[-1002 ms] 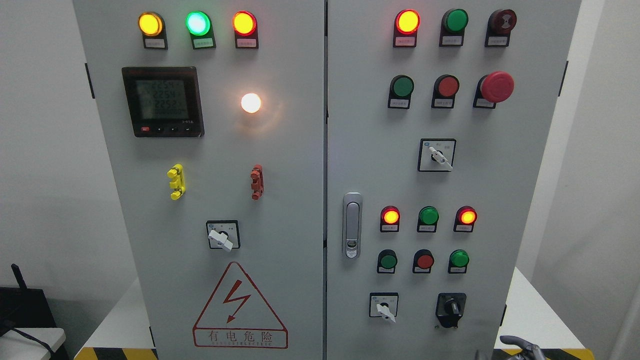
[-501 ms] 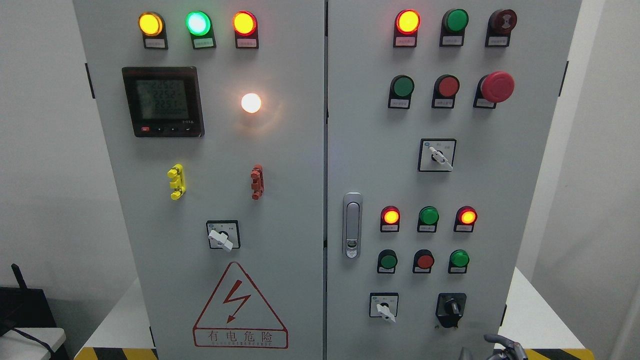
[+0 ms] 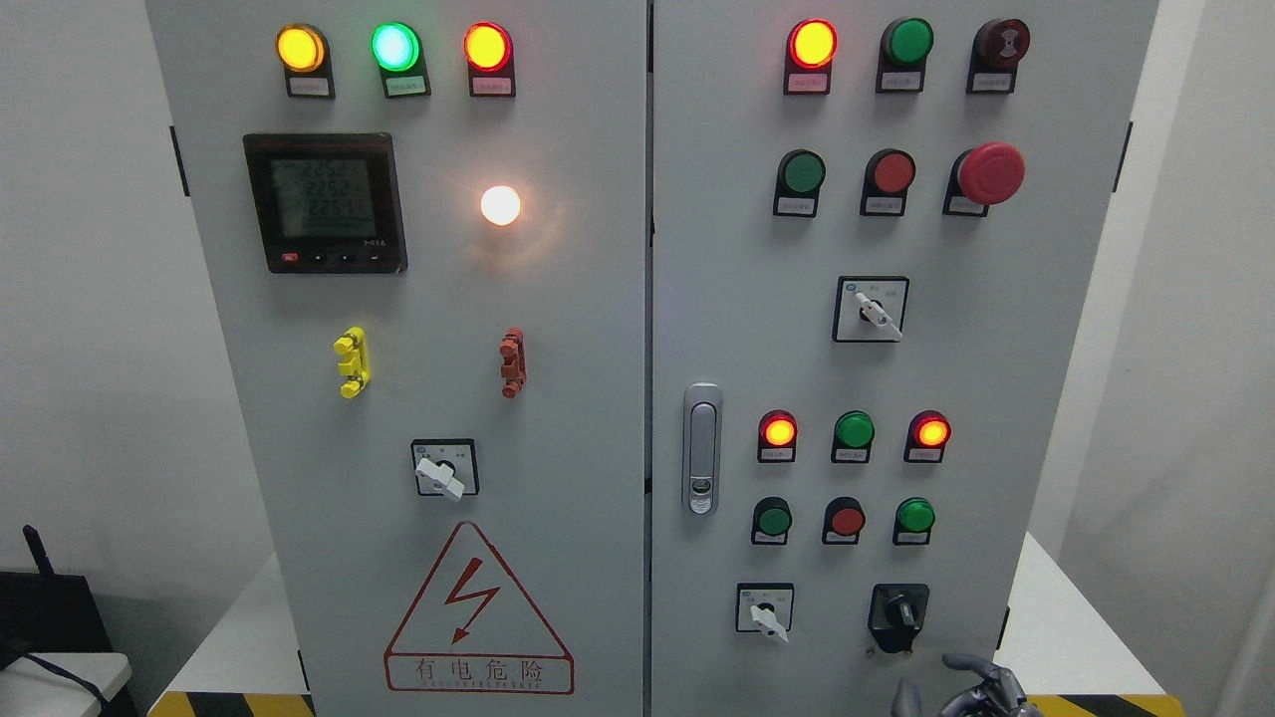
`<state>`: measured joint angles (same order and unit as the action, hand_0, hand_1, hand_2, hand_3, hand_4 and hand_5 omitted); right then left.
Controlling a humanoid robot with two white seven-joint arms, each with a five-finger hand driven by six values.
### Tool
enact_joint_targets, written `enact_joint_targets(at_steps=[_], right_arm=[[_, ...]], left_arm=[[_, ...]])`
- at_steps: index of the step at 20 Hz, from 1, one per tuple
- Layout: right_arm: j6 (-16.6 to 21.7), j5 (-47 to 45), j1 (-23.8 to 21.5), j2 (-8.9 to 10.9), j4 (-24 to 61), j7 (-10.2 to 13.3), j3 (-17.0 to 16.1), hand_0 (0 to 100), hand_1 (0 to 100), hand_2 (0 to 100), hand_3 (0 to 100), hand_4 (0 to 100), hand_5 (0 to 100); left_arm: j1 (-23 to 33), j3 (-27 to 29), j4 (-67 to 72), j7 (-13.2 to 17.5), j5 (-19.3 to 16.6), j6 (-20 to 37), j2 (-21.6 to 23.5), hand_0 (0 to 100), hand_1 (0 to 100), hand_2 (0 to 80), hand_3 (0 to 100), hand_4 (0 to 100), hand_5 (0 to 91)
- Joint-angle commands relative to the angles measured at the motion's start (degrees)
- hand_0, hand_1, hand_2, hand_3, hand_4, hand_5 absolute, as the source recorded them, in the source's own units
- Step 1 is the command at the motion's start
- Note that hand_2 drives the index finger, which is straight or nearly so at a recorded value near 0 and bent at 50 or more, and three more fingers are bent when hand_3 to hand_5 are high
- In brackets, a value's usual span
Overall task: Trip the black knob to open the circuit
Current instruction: 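Raise the right hand up toward the black rotary knob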
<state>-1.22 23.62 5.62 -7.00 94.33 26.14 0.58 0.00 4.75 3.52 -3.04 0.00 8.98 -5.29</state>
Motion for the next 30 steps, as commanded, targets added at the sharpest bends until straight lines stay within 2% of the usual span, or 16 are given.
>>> enact_joint_targets(at_steps=[1,15,30], right_arm=[[0.0,0.0,1.5,-0.39,-3.5,0.2,1.4,27,81,40,82,89,94],[-0.6,-0.1,4.7,-0.39,-5.7,0.3,1.4,29,79,41,81,89,94],[-0.7,-0.1,5.5,-0.56,-6.1,0.4,1.4,26,78,44,82,90,94]], left_arm=[[-0.4,0.0,0.0,0.0,-1.8,0.0,0.0,12,39,0.0,0,0,0.0],[-0.4,0.0,0.0,0.0,-1.8,0.0,0.0,12,39,0.0,0,0,0.0],[-0.4,0.0,0.0,0.0,-1.8,0.0,0.0,12,39,0.0,0,0,0.0]])
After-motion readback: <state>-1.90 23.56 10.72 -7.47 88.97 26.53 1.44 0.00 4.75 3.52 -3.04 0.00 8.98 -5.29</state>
